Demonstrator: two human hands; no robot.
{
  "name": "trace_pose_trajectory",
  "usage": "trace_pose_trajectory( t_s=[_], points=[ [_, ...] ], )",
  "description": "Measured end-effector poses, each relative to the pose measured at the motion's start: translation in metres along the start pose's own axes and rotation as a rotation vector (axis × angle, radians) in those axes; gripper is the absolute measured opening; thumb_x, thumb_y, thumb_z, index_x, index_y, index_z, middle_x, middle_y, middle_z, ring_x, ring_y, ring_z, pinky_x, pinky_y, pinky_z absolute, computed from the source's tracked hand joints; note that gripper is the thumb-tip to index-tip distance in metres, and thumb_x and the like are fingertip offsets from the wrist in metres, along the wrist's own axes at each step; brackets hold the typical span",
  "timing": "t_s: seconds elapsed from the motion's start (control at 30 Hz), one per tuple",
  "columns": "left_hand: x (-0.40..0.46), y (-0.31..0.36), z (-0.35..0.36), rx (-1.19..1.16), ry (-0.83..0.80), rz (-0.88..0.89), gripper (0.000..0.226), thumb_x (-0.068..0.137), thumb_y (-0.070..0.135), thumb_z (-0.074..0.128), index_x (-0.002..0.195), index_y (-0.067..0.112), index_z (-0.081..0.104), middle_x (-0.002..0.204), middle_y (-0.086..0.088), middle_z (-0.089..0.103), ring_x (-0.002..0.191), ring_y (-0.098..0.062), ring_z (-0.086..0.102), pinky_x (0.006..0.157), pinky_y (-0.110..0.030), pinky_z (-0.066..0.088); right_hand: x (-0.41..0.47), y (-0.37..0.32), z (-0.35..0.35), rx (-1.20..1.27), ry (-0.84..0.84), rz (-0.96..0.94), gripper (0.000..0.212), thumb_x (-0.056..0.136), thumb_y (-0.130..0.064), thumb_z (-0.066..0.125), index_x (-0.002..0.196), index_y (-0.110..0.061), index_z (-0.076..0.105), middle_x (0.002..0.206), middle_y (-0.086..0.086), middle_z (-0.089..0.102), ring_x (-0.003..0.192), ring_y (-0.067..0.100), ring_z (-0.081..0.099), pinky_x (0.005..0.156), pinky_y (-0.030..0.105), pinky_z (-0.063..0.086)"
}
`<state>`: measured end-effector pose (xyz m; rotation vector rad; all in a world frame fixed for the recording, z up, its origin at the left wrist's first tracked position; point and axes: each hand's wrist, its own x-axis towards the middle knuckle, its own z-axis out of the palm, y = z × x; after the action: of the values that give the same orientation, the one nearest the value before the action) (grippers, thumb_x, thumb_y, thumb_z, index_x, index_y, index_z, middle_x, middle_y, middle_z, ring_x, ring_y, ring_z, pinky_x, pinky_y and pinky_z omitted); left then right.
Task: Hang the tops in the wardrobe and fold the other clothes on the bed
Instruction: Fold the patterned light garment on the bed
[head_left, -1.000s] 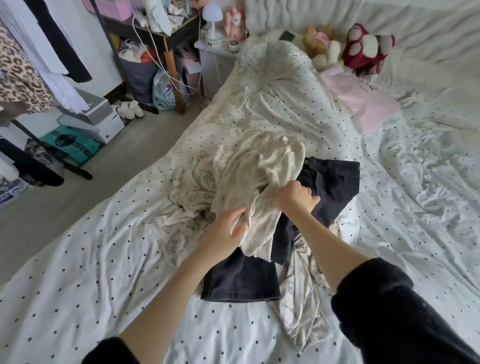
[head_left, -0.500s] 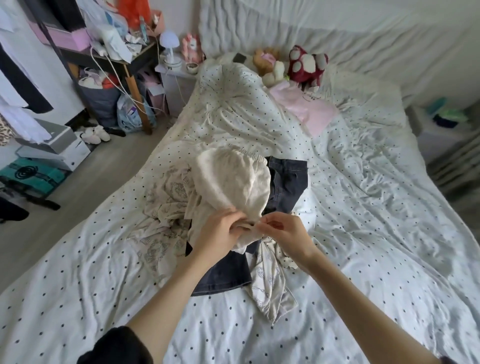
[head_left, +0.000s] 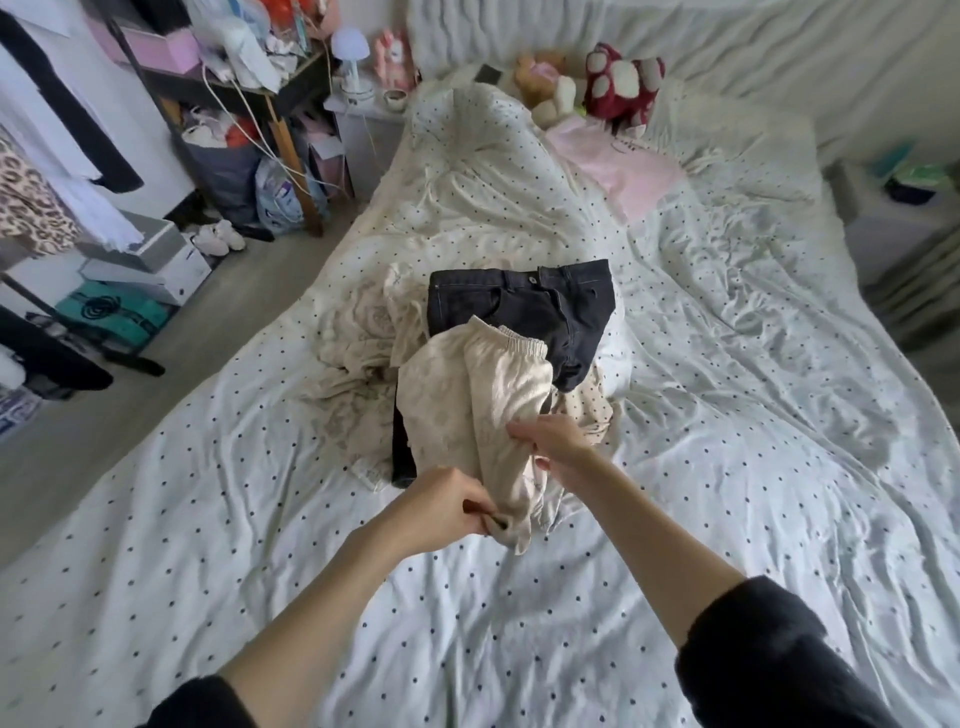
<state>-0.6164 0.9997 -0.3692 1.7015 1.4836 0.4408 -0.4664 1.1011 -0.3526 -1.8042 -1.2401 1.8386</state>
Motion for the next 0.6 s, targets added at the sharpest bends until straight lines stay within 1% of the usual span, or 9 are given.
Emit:
trace_pose_trajectory(
  t_s=[0.07,0.13,0.2,0.27,0.3,0.37,0.47,0.53,0.6],
  points=[
    [-0.008,-0.005,0.0,-0.055,-0.019,-0.034,0.012,0.083,0.019,0.07,0.094,0.02,0.076,0.082,0.017,0.069,0.077,0.005,0.061,0.072,-0.017,0.048,-0.005,-0.001,0.004,-0.067,0.105,-0.1,0.024,0.085,-0.01,0.065,0.065,-0.001,0.055,0.062,0.005,0.051,0.053,0.011,0.044,0.046,0.017,0.037],
    [-0.016,-0.008,-0.008,-0.089,0.004,-0.09,0.02,0.09,0.015,0.061,0.105,0.022,0.072,0.103,0.01,0.07,0.094,0.001,0.062,0.087,-0.02,0.049,-0.018,0.0,0.003,-0.113,0.142,-0.214,0.03,0.083,-0.011,0.067,0.077,0.017,0.059,0.071,0.016,0.058,0.065,0.019,0.054,0.06,0.031,0.049],
    [-0.018,-0.005,-0.022,-0.049,0.142,-0.084,0.031,0.094,0.01,0.053,0.119,0.024,0.064,0.118,0.011,0.061,0.102,-0.007,0.061,0.092,-0.025,0.048,-0.036,0.003,-0.004,-0.193,0.141,-0.293,0.035,0.082,-0.013,0.07,0.088,0.021,0.061,0.083,0.031,0.065,0.075,0.024,0.061,0.077,0.048,0.053],
    [-0.013,0.004,-0.035,0.033,0.256,-0.043,0.045,0.095,0.008,0.05,0.135,0.028,0.048,0.134,0.009,0.047,0.112,-0.015,0.056,0.098,-0.028,0.044,-0.058,0.012,-0.014,-0.309,0.125,-0.351,0.027,0.081,-0.014,0.073,0.069,0.009,0.065,0.071,0.024,0.065,0.062,0.018,0.054,0.062,0.032,0.052],
    [-0.007,0.01,-0.04,0.084,0.262,-0.02,0.053,0.095,0.008,0.049,0.142,0.03,0.037,0.144,0.007,0.037,0.125,-0.015,0.046,0.105,-0.03,0.037,-0.067,0.017,-0.018,-0.371,0.108,-0.365,0.032,0.08,-0.015,0.073,0.055,-0.002,0.06,0.058,0.013,0.058,0.054,0.013,0.046,0.052,0.021,0.043],
    [0.007,0.023,-0.039,0.229,0.214,0.015,0.064,0.095,0.008,0.047,0.148,0.032,0.02,0.155,0.006,0.017,0.141,-0.014,0.021,0.113,-0.035,0.023,-0.087,0.033,-0.025,-0.52,0.078,-0.4,0.038,0.081,-0.019,0.073,0.051,-0.012,0.051,0.054,0.0,0.049,0.049,0.012,0.039,0.047,0.014,0.034],
    [0.028,0.036,-0.016,0.41,0.078,0.003,0.061,0.098,0.017,0.041,0.15,0.031,0.012,0.158,0.002,0.007,0.144,-0.018,0.007,0.116,-0.042,0.017,-0.106,0.064,-0.039,-0.697,0.093,-0.439,0.018,0.08,-0.024,0.074,0.081,-0.007,0.069,0.084,0.005,0.067,0.077,0.022,0.061,0.074,0.029,0.049],
    [0.036,0.034,0.011,0.444,-0.034,-0.123,0.063,0.098,0.025,0.042,0.151,0.028,0.006,0.159,-0.004,0.002,0.145,-0.023,0.003,0.115,-0.048,0.014,-0.113,0.089,-0.053,-0.803,0.122,-0.43,0.024,0.081,-0.03,0.071,0.091,-0.008,0.069,0.098,0.002,0.066,0.093,0.02,0.057,0.087,0.033,0.042],
    [0.037,0.022,0.035,0.423,-0.102,-0.269,0.072,0.096,0.031,0.048,0.151,0.025,0.002,0.158,-0.008,0.001,0.145,-0.029,0.002,0.115,-0.047,0.013,-0.119,0.113,-0.07,-0.938,0.151,-0.418,0.025,0.083,-0.035,0.068,0.092,-0.012,0.069,0.103,-0.004,0.062,0.102,0.015,0.049,0.089,0.031,0.032]
  ],
)
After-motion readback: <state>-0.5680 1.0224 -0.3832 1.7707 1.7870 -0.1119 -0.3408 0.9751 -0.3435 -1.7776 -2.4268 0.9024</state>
